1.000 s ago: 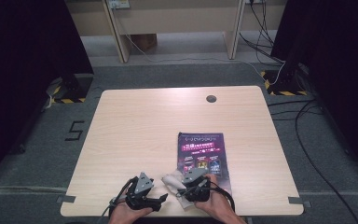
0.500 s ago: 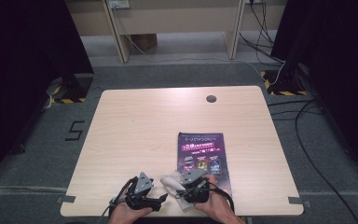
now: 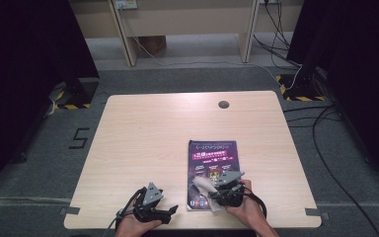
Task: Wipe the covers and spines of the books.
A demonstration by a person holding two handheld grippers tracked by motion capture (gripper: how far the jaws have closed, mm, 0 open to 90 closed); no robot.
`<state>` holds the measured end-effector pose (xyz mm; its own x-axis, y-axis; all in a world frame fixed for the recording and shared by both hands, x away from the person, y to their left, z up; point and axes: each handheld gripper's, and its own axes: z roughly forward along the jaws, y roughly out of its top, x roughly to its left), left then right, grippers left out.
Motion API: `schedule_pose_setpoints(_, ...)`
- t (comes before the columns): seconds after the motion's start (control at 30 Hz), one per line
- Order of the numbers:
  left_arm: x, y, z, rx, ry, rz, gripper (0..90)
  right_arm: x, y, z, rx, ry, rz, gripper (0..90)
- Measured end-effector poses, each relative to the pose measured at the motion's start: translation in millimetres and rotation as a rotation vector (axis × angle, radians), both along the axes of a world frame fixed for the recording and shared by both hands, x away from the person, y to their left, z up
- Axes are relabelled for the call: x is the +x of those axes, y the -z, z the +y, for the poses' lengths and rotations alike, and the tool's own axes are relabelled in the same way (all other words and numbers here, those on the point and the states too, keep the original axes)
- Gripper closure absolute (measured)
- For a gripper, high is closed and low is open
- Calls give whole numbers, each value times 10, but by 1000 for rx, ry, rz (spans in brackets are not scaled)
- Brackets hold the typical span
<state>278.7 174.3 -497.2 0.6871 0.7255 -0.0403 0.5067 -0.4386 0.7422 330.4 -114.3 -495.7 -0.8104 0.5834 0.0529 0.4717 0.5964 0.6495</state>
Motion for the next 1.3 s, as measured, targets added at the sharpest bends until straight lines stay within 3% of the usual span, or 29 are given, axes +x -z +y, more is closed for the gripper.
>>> schedule_pose_setpoints(0.2, -3, 0, -7, -1, 1, 1, 221, 33, -4, -166, -4, 51, -7, 753)
schedule_pose_setpoints(0.37, -3, 3, -8, -1, 1, 1, 221, -57, -1, -101, -3, -2, -9, 752)
schedule_pose_setpoints(0.53, -7, 1, -7, -1, 2, 2, 221, -95, 2, -131, 4, -2, 0, 752)
schedule_pose_setpoints(0.83, -8, 3, -19, -6, 2, 0, 220, -53, -9, -516, -3, 116, -11, 753)
schedule_pose_setpoints(1.03, 4, 14, -98, -28, -2, -3, 219, -118, -8, -605, 3, 118, -7, 752)
schedule_pose_setpoints(1.3, 79, 42, -380, -42, 40, -13, 220, -162, 2, -599, 10, 106, -9, 753)
